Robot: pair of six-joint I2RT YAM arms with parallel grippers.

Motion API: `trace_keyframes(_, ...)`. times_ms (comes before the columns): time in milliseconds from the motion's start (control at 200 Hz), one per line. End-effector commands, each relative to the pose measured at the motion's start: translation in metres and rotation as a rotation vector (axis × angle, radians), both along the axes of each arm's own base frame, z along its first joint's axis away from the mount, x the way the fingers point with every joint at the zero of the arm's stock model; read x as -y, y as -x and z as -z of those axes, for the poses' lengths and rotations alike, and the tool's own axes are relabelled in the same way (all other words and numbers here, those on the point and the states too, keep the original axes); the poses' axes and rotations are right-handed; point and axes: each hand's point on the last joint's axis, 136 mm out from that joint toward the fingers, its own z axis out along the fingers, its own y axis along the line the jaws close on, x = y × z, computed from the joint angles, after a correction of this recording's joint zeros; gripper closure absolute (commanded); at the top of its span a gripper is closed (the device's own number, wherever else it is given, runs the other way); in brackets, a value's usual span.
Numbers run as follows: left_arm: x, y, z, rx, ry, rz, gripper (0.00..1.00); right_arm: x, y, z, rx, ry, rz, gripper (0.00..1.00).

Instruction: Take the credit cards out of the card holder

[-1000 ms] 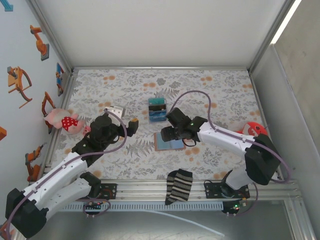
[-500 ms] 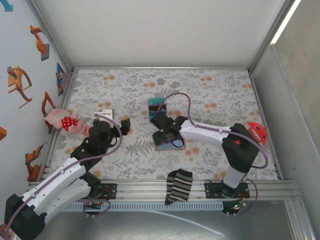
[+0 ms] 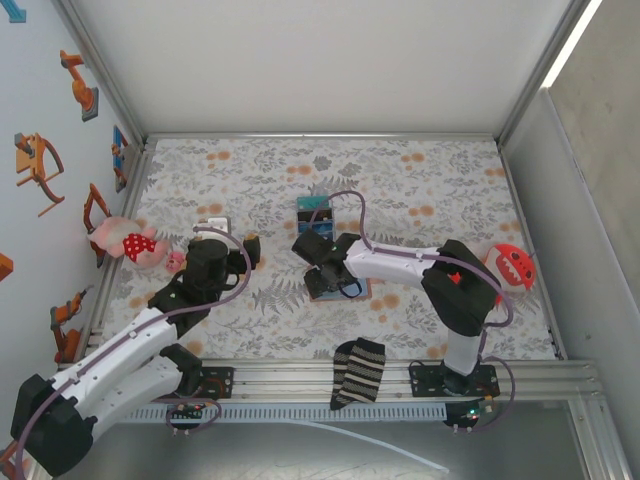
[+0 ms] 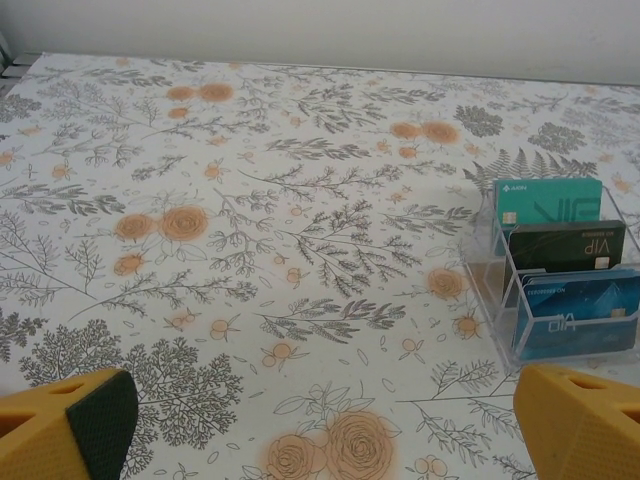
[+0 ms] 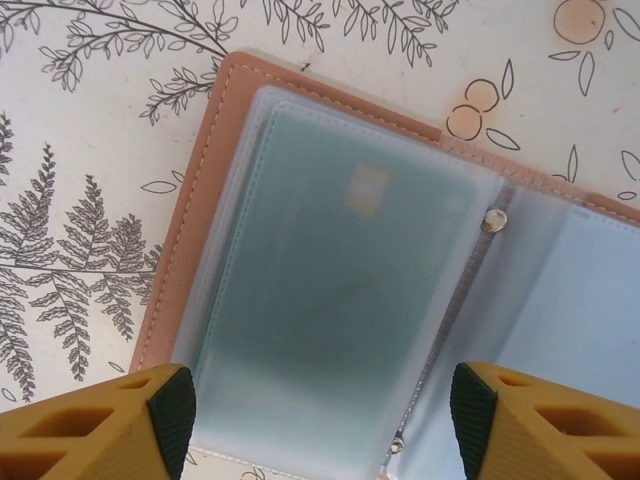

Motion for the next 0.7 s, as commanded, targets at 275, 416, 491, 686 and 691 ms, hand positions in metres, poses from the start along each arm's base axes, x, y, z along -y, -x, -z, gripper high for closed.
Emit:
trace_keyframes(275,-0.001,-0.007,-0.014,0.015,0.029,-0.036,0.03,-0.006,0.0,0.004,-0.015,0.007,-0.011,0.31)
trace_keyframes(416,-0.001,-0.008,-0.014,0.012,0.027,-0.038,0.03,-0.008,0.003,0.012,-0.039,0.007,-0.015,0.3)
trace_keyframes(491,-0.001,-0.008,-0.013,0.008,0.024,-0.037,0.03,-0.009,0.004,0.015,-0.047,0.008,-0.017,0.3)
trace_keyframes(686,-0.001,-0.008,-0.013,0.004,0.022,-0.034,0.03,0.0,0.002,0.017,-0.033,0.054,-0.007,0.32)
trace_keyframes(691,-0.001,-0.008,-0.013,0.004,0.021,-0.035,0.03,0.0,0.002,0.017,-0.032,0.053,-0.005,0.32)
